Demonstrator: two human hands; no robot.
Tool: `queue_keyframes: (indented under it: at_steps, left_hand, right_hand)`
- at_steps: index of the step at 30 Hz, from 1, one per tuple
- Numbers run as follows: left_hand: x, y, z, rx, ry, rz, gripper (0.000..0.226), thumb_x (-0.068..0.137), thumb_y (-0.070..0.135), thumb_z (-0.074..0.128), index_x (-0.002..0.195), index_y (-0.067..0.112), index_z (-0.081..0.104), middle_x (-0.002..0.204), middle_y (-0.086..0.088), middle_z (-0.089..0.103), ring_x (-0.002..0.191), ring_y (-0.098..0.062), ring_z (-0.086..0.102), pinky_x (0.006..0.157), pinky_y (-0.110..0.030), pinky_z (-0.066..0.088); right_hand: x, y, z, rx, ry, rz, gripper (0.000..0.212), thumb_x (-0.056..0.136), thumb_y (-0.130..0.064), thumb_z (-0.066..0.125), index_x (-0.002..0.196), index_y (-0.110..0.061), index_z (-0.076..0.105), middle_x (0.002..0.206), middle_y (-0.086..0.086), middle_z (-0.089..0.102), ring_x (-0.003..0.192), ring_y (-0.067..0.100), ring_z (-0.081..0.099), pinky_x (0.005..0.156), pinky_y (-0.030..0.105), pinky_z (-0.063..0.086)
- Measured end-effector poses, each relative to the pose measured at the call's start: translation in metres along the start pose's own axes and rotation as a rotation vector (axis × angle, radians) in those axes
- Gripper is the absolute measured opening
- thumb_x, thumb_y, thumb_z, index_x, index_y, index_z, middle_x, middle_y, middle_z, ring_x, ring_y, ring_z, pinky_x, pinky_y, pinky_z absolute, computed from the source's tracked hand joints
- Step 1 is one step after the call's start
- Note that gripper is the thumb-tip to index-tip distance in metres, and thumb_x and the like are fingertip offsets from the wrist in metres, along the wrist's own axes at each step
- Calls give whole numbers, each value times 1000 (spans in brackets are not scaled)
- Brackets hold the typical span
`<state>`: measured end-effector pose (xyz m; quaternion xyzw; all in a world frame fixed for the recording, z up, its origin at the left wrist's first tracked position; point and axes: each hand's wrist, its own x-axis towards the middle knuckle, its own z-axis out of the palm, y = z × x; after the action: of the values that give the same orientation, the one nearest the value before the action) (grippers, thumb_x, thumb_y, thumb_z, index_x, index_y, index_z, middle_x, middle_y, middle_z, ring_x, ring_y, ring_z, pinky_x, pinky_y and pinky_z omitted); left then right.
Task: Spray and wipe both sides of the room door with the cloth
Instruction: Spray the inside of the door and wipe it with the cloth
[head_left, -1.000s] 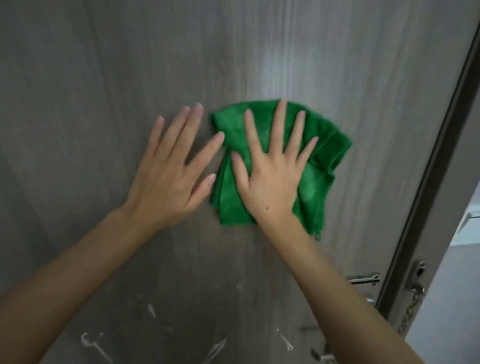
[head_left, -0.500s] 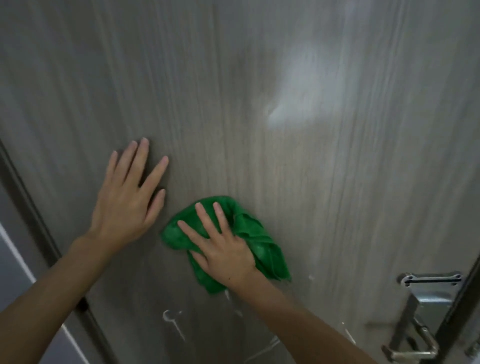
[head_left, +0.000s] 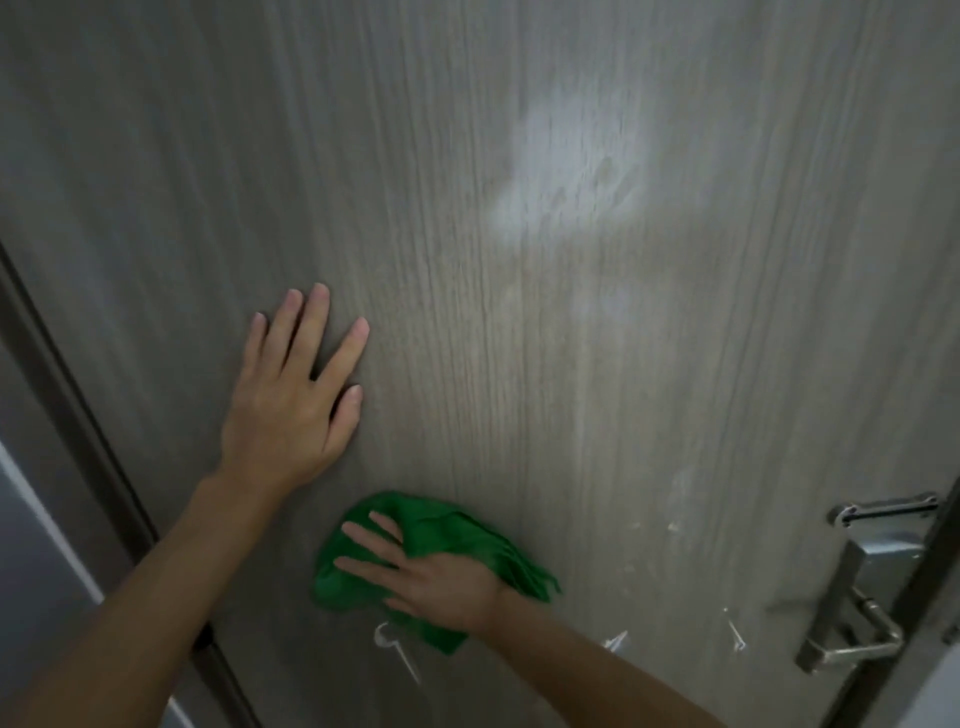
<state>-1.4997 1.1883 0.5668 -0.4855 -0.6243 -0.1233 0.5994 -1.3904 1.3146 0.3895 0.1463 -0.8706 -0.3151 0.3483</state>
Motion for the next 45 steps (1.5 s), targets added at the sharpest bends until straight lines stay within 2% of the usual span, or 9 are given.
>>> queue_keyframes:
  at_steps: [2, 4, 6, 11, 14, 26, 33, 40, 45]
  left_hand:
    - [0, 0, 0, -8, -8, -6, 52, 96, 29, 40, 144, 11, 37, 149, -28, 32, 139, -42, 22, 118, -47, 8]
    - [0, 0, 0, -8, -12, -10, 52, 95, 29, 40, 143, 11, 38, 149, -28, 33, 139, -41, 21, 118, -46, 8]
    - [0, 1, 0, 1, -11, -14, 51, 96, 30, 40, 143, 10, 39, 149, -29, 33, 140, -41, 21, 118, -47, 8]
    - [-1, -2, 1, 14, -22, -1, 52, 98, 30, 40, 146, 10, 35, 151, -28, 29, 141, -41, 19, 119, -47, 5]
    - [-2, -2, 1, 20, -23, 7, 52, 99, 28, 40, 147, 11, 34, 151, -28, 29, 142, -41, 18, 120, -47, 5]
    - [-4, -1, 4, 31, -19, 1, 52, 100, 27, 38, 149, 10, 31, 148, -33, 30, 149, -27, 0, 120, -50, 7]
    - [-2, -1, 1, -8, -21, 9, 51, 101, 30, 38, 147, 9, 32, 148, -33, 29, 140, -45, 19, 119, -49, 7]
    - [-1, -2, -5, -61, -71, 16, 63, 98, 46, 37, 150, 13, 27, 153, -28, 24, 143, -40, 16, 118, -47, 0]
    - [-36, 23, -4, -279, 139, -263, 58, 99, 39, 30, 146, 4, 28, 150, -34, 23, 142, -43, 15, 117, -53, -1]
  right_hand:
    - [-4, 17, -7, -19, 86, -1, 62, 87, -46, 64, 142, -22, 46, 153, 4, 30, 143, 28, 18, 120, 36, -4]
    - [-10, 44, -21, 45, 208, 128, 57, 88, -50, 62, 138, -25, 51, 151, 6, 29, 145, 27, 16, 116, 34, 21]
    - [-17, 85, -44, 65, 318, 327, 56, 87, -57, 59, 137, -31, 50, 149, 6, 32, 147, 24, 13, 91, 33, 45]
    - [-26, 193, -105, -162, 404, 805, 65, 89, -66, 47, 143, -29, 42, 151, 17, 34, 141, 39, 24, 112, 58, 15]
    - [-21, 212, -114, -202, 441, 960, 64, 94, -62, 42, 146, -24, 39, 151, 22, 31, 140, 44, 24, 112, 61, 14]
    - [-17, 208, -110, -205, 471, 964, 60, 97, -57, 40, 146, -24, 38, 149, 24, 33, 138, 47, 27, 113, 59, 13]
    - [-14, 188, -102, -180, 441, 1008, 57, 99, -52, 38, 148, -23, 35, 150, 25, 31, 139, 47, 24, 113, 59, 11]
    - [21, 111, -70, -111, 439, 1115, 57, 98, -53, 33, 147, -24, 32, 150, 27, 29, 140, 47, 21, 113, 60, 11]
    - [32, 43, -35, -54, 368, 982, 57, 97, -54, 34, 147, -28, 28, 151, 21, 27, 139, 45, 18, 113, 59, 10]
